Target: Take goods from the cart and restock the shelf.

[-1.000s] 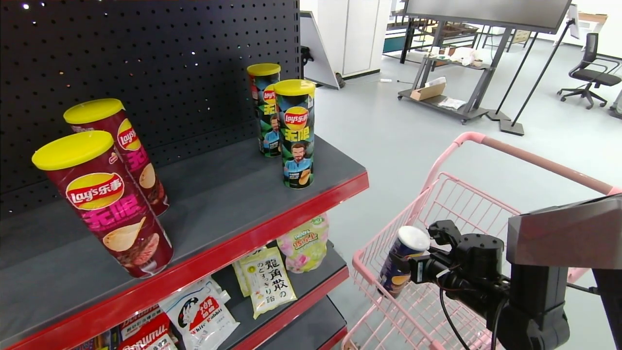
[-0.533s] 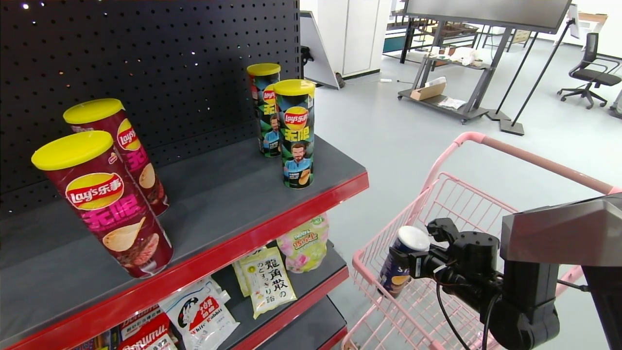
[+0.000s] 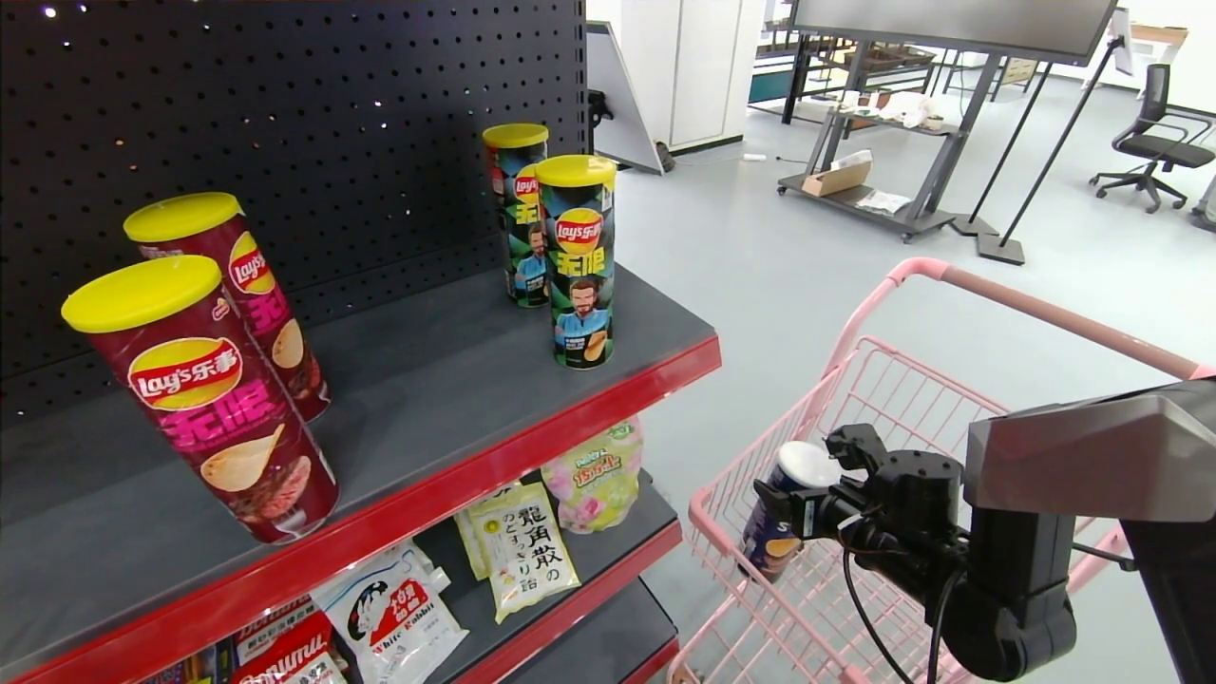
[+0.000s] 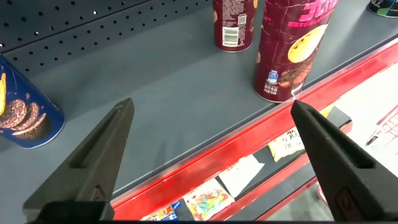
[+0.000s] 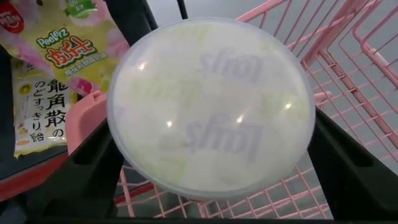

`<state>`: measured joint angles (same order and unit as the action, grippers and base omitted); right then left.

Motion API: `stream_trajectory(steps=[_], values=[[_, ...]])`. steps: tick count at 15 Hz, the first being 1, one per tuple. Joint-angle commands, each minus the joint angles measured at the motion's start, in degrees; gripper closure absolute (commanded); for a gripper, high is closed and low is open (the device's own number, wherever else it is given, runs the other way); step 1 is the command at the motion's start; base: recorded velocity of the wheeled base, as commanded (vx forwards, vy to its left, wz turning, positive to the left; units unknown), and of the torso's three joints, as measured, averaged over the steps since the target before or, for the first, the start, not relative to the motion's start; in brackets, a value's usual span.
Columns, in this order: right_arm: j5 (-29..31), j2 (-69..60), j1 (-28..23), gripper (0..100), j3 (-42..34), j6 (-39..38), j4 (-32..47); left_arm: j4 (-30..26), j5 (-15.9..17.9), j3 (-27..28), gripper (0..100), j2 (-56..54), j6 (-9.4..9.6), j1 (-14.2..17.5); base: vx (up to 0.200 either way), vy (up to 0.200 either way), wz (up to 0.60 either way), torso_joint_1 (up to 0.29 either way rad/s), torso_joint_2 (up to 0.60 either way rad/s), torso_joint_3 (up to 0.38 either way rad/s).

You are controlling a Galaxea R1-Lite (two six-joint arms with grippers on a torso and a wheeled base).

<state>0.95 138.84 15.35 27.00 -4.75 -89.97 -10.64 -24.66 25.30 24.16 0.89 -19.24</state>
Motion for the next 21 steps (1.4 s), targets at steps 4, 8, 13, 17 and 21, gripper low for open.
stream_trajectory(steps=[4,8,13,17,21], values=[[0.1,2.1,0.5,100,1.7,-0.1,0.0,0.0,-0.2,0.1,0,0.1,-0.01,0.0,0.0,0.0,0.0,0.0,0.0,0.0],[2.5,-1.6,2.1,100,0.6,0.8,0.0,0.0,-0.4,0.0,0,-0.3,0.08,0.0,0.0,0.0,0.0,0.0,0.0,0.0],[4.8,-29.2,1.8,100,-3.6,9.1,13.3,0.2,0.3,-0.8,0,-0.6,-0.01,0.0,0.0,0.0,0.0,0.0,0.0,0.0],[7.6,-49.1,2.0,100,7.4,11.2,41.2,0.1,0.3,-1.7,0,-2.5,1.48,0.0,0.0,0.0,0.0,0.0,0.0,0.0],[14.0,-65.3,2.0,100,10.7,11.1,58.2,-4.8,0.2,-3.9,0,-10.5,5.17,0.0,0.0,0.0,0.0,0.0,0.0,0.0]])
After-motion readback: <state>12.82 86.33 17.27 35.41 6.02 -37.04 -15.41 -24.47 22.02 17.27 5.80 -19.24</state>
